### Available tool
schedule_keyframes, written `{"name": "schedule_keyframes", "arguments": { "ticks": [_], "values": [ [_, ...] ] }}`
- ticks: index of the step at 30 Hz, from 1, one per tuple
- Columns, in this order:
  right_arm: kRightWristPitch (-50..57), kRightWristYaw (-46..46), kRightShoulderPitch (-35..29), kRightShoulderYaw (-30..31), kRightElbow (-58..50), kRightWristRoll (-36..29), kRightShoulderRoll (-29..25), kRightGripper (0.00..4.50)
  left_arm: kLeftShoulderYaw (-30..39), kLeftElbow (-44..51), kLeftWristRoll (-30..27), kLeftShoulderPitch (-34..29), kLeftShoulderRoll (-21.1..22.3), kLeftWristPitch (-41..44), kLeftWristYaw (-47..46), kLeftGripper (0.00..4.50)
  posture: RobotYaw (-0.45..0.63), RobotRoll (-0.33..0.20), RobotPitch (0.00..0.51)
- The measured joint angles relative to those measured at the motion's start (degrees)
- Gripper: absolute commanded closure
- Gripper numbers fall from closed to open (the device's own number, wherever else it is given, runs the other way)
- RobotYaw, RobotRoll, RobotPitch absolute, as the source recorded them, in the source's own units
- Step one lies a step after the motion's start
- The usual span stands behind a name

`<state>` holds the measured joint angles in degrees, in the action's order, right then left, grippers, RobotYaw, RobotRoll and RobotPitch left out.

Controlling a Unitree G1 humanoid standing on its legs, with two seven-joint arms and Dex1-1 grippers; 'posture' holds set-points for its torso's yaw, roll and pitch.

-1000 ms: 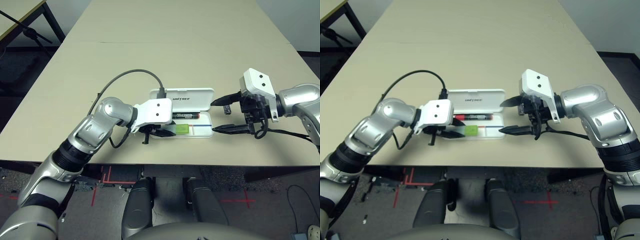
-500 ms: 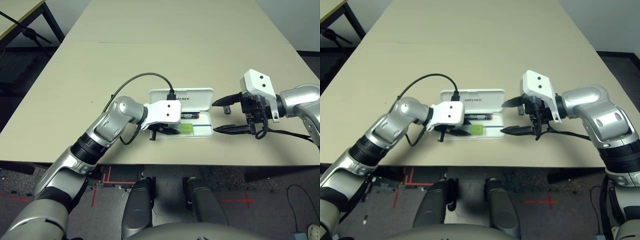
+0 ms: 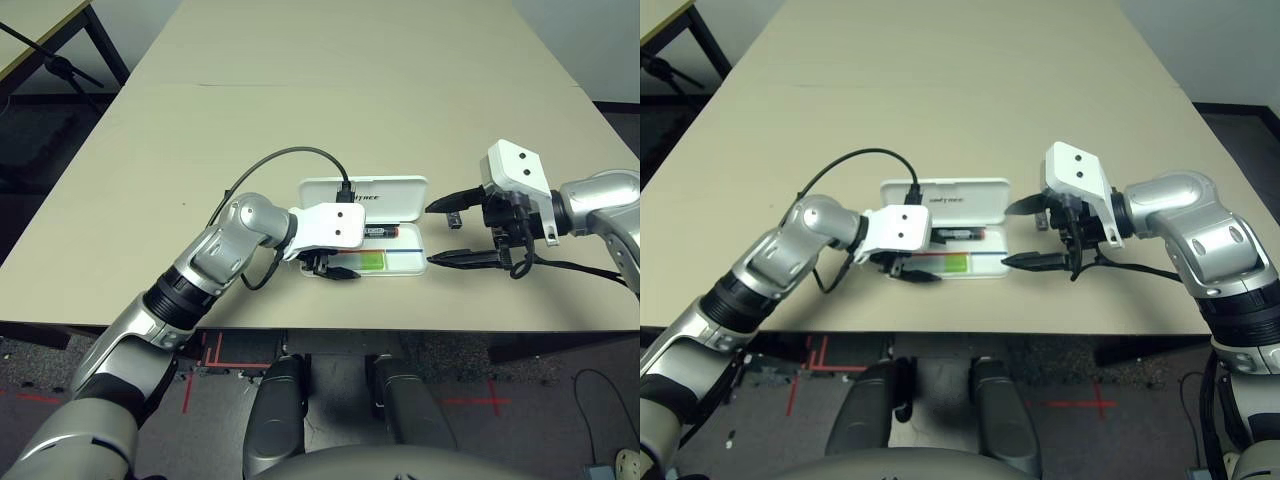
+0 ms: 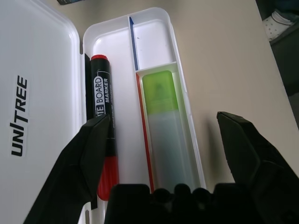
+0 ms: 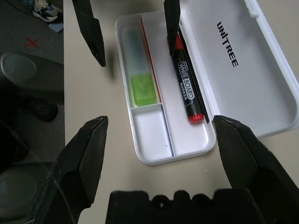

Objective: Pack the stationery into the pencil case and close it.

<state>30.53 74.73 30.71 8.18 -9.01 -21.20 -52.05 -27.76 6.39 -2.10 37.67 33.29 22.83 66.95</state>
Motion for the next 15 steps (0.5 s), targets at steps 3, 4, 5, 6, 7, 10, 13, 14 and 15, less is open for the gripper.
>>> {"name": "schedule_keyframes", "arguments": {
  "ticks": [3,4,5,6,7,10,13,14,15],
  "values": [
    [-0.2,0.0,0.0,0.0,0.2,0.1,0.0,0.00,2.6,2.6,-1.5,-0.7,2.2,1.0,0.4,0.03,0.05,0.000,0.167],
    [-0.2,0.1,0.0,0.0,0.3,0.1,0.0,0.00,3.7,3.5,-2.2,-0.8,3.2,1.4,0.5,0.03,0.05,0.000,0.167],
    [-0.4,0.1,0.0,0.0,0.4,0.2,0.0,0.00,5.0,4.7,-2.9,-1.2,4.1,1.7,0.7,0.03,0.05,0.000,0.167],
    [-0.6,0.2,0.0,0.0,0.6,0.4,0.0,0.00,6.2,5.7,-3.6,-1.7,5.0,2.1,1.0,0.03,0.05,0.000,0.166],
    [-0.8,0.2,0.0,0.0,0.8,0.6,-0.1,0.00,7.2,6.7,-4.3,-2.3,5.9,2.4,1.1,0.03,0.05,0.000,0.166],
    [-1.1,0.2,0.0,0.0,1.6,0.8,-0.1,0.00,10.7,9.5,-7.1,-4.4,8.6,3.4,2.0,0.03,0.05,0.000,0.165],
    [-1.3,0.2,0.0,0.0,2.4,1.1,-0.1,0.00,14.2,12.1,-9.4,-5.9,11.3,4.7,2.1,0.03,0.06,0.000,0.164],
    [-1.3,0.2,0.0,0.0,2.4,1.1,-0.1,0.00,15.4,13.1,-9.9,-6.6,12.6,5.1,2.1,0.03,0.06,0.000,0.164],
    [-1.3,0.2,0.0,0.0,2.5,1.1,-0.2,0.00,16.2,13.5,-10.1,-7.0,13.4,5.4,2.1,0.03,0.07,0.000,0.165]
  ]
}}
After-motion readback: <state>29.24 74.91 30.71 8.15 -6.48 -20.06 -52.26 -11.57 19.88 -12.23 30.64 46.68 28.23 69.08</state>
